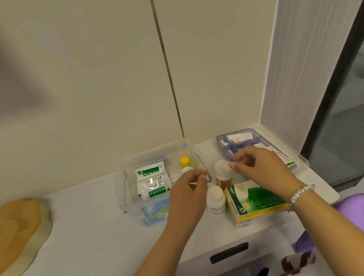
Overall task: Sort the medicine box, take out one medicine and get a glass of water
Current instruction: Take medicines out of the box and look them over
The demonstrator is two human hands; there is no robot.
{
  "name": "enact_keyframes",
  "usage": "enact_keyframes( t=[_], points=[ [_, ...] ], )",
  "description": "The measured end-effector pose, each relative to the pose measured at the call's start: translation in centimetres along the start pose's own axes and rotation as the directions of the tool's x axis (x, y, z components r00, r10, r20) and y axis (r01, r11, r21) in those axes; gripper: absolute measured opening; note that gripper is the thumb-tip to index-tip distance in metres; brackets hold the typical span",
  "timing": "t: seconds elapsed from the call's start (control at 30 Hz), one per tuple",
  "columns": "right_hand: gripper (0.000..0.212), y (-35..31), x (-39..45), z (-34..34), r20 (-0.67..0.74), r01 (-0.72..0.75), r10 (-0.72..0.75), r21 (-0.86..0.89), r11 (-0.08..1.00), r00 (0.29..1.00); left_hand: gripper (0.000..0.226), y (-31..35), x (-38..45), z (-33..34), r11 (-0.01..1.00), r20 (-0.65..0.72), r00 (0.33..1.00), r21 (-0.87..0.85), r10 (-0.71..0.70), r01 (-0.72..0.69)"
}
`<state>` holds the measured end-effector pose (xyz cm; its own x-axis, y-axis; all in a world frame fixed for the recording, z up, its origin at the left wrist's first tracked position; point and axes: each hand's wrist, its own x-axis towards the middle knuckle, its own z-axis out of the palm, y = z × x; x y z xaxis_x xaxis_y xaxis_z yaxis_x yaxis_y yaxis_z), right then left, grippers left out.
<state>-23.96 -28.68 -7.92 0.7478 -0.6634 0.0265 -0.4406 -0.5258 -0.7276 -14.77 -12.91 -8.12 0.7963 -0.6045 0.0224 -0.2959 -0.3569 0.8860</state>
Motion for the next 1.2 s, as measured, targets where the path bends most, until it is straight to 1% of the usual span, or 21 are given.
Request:
enact_keyframes(
  t=[0.07,0.17,0.23,0.33,0.4,0.47,0.5,0.57,0.6,0.7,0.8,0.93,1.2],
  points=[
    [0.022,-1.6,0.3,1.3,0.029,0.046,-0.048,0.055,0.997,0.998,0.019,-0.4,0.8,-1.6,1.0,-0.017,1.0,0.016,0.014,-0.014],
    [0.018,-3.9,0.9,3.6,0.073,0.101,-0.107,0.084,0.991,0.992,0.02,-1.6,2.2,-3.8,0.998,-0.043,0.999,0.069,0.014,-0.011],
    [0.016,-5.0,1.4,5.1,0.089,0.145,-0.151,0.077,0.986,0.984,0.022,-2.4,3.3,-5.1,0.994,-0.008,1.0,0.111,-0.001,0.002],
    [0.017,-5.9,2.1,7.1,0.126,0.211,-0.213,0.025,0.977,0.969,0.02,-3.8,5.2,-6.9,0.988,0.091,0.995,0.15,-0.03,0.016],
    [0.018,-6.2,2.4,8.1,0.172,0.248,-0.235,-0.058,0.967,0.957,0.02,-4.8,6.6,-7.8,0.976,0.194,0.978,0.216,-0.078,0.035],
    [0.017,-6.4,2.9,8.9,0.192,0.278,-0.253,-0.116,0.954,0.948,0.022,-5.8,8.1,-8.5,0.954,0.315,0.938,0.294,-0.147,0.05],
    [0.016,-6.5,3.1,9.3,0.197,0.284,-0.26,-0.109,0.952,0.945,0.023,-6.2,8.7,-8.7,0.942,0.369,0.911,0.329,-0.185,0.058],
    [0.015,-6.5,3.5,9.8,0.22,0.292,-0.265,-0.098,0.951,0.939,0.024,-7.0,9.6,-8.9,0.913,0.448,0.861,0.405,-0.241,0.045],
    [0.015,-6.5,3.7,10.1,0.236,0.302,-0.269,-0.12,0.946,0.934,0.025,-7.4,10.1,-8.8,0.894,0.473,0.842,0.447,-0.258,0.023],
    [0.016,-6.3,4.1,10.6,0.255,0.344,-0.287,-0.217,0.914,0.923,0.029,-8.2,11.0,-8.6,0.837,0.49,0.819,0.547,-0.298,-0.022],
    [0.017,-6.2,4.2,10.7,0.246,0.348,-0.289,-0.245,0.905,0.925,0.03,-8.7,11.4,-8.4,0.811,0.491,0.807,0.584,-0.327,-0.027],
    [0.017,-6.2,4.4,10.7,0.238,0.347,-0.288,-0.261,0.901,0.927,0.033,-8.9,11.5,-8.0,0.772,0.509,0.769,0.635,-0.387,-0.031],
    [0.017,-6.2,4.4,10.8,0.231,0.348,-0.291,-0.264,0.9,0.928,0.03,-9.1,11.5,-8.2,0.812,0.498,0.792,0.584,-0.353,-0.005]
  ],
)
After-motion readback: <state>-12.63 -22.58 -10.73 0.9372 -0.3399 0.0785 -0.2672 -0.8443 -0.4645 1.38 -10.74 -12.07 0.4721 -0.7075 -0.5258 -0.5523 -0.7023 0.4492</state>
